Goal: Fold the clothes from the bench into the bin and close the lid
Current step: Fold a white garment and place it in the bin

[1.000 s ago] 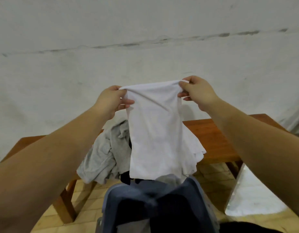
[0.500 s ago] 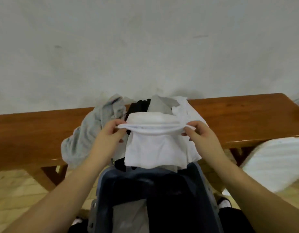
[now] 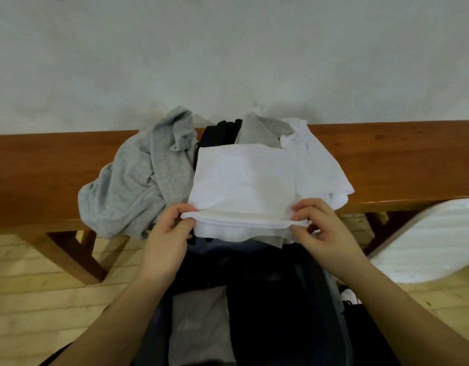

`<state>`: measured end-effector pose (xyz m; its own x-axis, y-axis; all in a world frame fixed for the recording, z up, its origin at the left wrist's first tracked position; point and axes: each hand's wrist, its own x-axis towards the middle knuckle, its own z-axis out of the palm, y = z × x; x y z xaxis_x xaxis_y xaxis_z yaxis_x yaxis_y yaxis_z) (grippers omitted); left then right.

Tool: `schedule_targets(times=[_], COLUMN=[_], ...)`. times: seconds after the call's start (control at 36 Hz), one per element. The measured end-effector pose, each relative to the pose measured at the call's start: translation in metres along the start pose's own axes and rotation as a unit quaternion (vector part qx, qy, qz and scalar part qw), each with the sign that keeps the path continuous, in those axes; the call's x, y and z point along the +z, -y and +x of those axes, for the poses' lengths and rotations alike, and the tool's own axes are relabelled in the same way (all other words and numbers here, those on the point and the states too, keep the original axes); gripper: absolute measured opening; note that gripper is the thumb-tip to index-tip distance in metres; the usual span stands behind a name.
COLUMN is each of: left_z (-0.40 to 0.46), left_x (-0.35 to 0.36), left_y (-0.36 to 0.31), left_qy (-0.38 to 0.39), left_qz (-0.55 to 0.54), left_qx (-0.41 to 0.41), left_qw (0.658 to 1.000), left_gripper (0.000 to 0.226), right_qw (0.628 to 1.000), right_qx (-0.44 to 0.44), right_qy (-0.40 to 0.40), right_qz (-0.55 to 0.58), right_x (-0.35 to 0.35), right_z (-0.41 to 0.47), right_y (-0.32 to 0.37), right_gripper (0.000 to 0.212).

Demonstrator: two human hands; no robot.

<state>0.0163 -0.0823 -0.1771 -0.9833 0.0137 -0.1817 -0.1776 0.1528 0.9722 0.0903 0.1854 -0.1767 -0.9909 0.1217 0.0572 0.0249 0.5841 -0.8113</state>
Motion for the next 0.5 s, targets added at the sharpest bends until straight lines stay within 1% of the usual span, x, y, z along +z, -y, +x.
schedule_targets(times=[0.14, 0.25, 0.28, 0.33, 0.39, 0.44, 0.5], left_z=[-0.003, 0.0, 0.001, 0.001, -0.001, -0.002, -0.002], left_x=[0.004, 0.004, 0.005, 0.007, 0.011, 0.015, 0.02], left_y=[0.005, 0.012, 0.012, 0.01, 0.006, 0.004, 0.003], left_qy=[-0.029, -0.024, -0.022, -0.026, -0.045, -0.065, -0.072], left_qz=[0.004, 0.027, 0.036, 0.033, -0.008, -0.086, -0.137], left_qx=[0.001, 0.014, 0.009, -0.002, -0.028, -0.068, -0.09], left_qw=[1.0, 0.999, 0.999, 0.999, 0.999, 0.992, 0.984], left_gripper=[0.019, 0.021, 0.023, 0.026, 0.026, 0.021, 0.015], right_qw=[0.996, 0.993, 0.993, 0.996, 0.999, 0.988, 0.971], right_qx=[-0.019, -0.026, -0.025, -0.01, 0.046, 0.126, 0.2], right_qy=[0.035, 0.058, 0.062, 0.046, -0.012, -0.063, -0.066], right_qz=[-0.082, -0.097, -0.097, -0.072, 0.001, 0.07, 0.112], right_x=[-0.002, -0.003, -0.002, 0.001, 0.004, 0.008, 0.01], right_z=[-0.003, -0.006, -0.006, -0.007, -0.007, -0.004, -0.001], right_y=[-0.003, -0.004, -0.004, -0.004, -0.001, 0.002, 0.004], right_gripper=[0.017, 0.025, 0.025, 0.014, 0.004, 0.011, 0.024])
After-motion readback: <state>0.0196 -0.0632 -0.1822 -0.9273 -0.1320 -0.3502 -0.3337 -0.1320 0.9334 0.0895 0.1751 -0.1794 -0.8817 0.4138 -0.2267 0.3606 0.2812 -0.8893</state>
